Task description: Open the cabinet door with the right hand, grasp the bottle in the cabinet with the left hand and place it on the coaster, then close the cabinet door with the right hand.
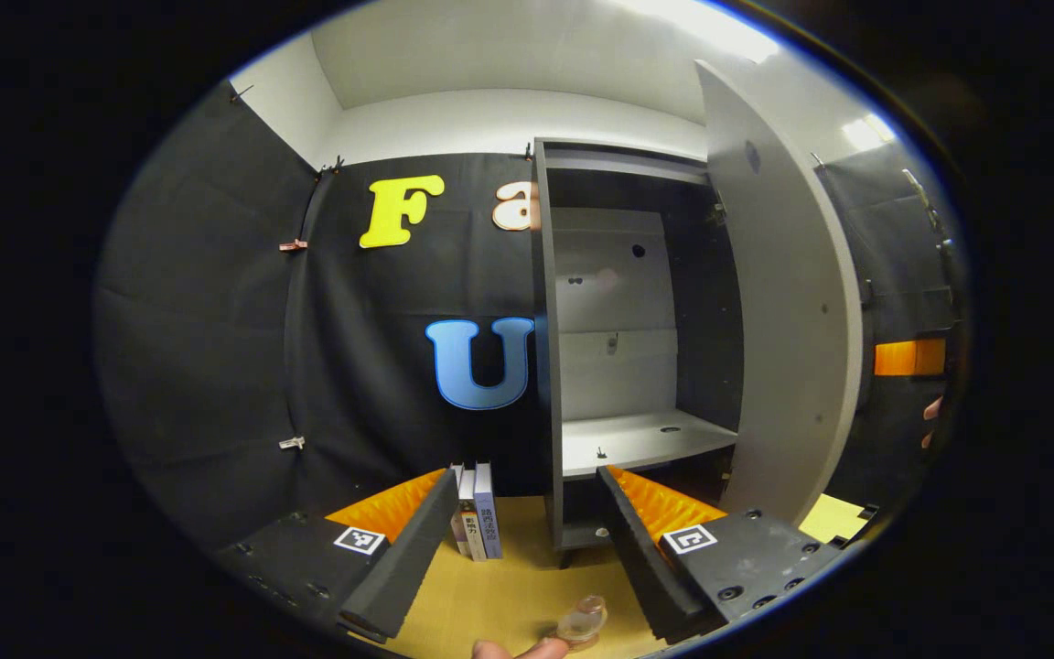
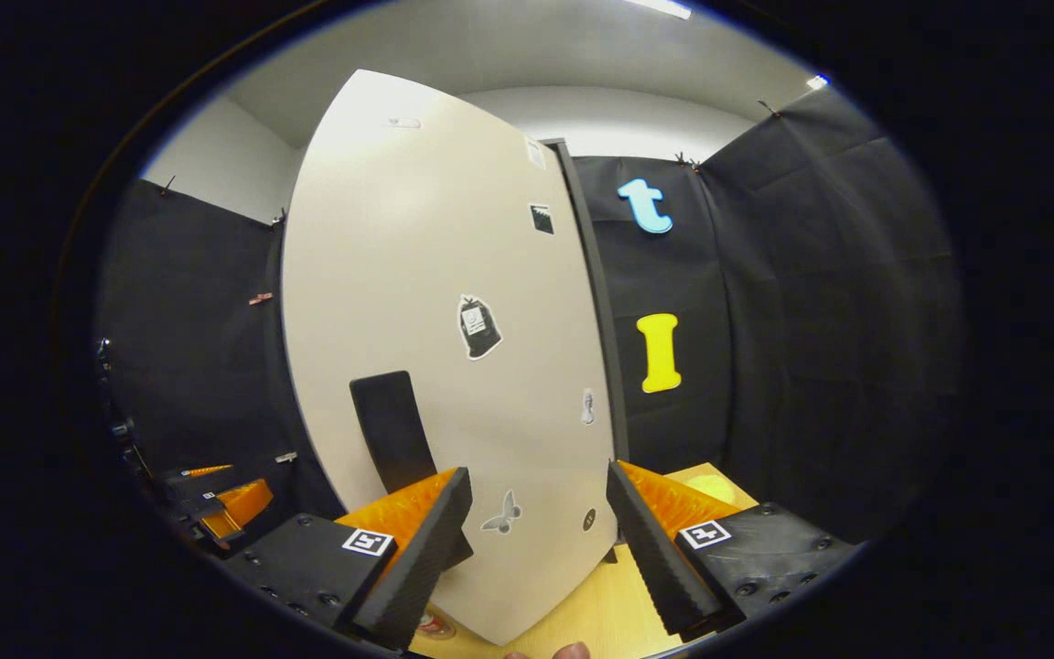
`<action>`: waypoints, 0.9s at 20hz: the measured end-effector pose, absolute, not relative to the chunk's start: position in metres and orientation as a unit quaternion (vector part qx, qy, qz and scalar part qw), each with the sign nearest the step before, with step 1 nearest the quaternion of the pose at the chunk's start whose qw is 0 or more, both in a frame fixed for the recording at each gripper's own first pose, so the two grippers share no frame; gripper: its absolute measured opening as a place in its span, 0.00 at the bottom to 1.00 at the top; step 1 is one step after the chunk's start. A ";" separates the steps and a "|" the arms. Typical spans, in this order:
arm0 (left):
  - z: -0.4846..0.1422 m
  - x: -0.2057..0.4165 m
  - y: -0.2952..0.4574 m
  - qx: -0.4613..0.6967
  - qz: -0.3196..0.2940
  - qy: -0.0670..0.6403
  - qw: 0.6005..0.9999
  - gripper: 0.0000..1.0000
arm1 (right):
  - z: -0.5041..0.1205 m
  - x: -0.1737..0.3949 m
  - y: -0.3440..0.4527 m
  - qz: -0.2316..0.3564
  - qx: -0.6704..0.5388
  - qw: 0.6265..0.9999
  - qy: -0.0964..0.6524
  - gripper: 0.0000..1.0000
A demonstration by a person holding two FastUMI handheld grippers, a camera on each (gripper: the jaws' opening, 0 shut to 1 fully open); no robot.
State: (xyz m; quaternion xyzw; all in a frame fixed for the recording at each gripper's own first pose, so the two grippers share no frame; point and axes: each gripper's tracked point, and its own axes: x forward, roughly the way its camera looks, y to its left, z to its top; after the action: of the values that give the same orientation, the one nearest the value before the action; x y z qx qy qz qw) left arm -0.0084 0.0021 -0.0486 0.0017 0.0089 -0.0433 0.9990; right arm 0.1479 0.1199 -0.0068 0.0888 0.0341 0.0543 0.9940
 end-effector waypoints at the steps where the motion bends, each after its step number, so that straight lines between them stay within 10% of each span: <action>1: -0.048 -0.009 0.004 0.002 -0.041 0.010 0.999 0.92 | -0.008 0.145 0.130 0.080 0.088 0.992 0.041 0.97; 18: -0.047 -0.022 0.007 0.003 -0.034 0.010 0.999 0.94 | -0.012 0.142 0.115 0.065 0.045 0.996 0.041 0.98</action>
State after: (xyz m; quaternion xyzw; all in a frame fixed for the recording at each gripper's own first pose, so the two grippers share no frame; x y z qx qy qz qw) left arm -0.0225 0.0066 -0.0472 0.0029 0.0100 -0.0337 0.9994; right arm 0.1425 0.1145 -0.0121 0.0450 0.0408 0.0649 0.9960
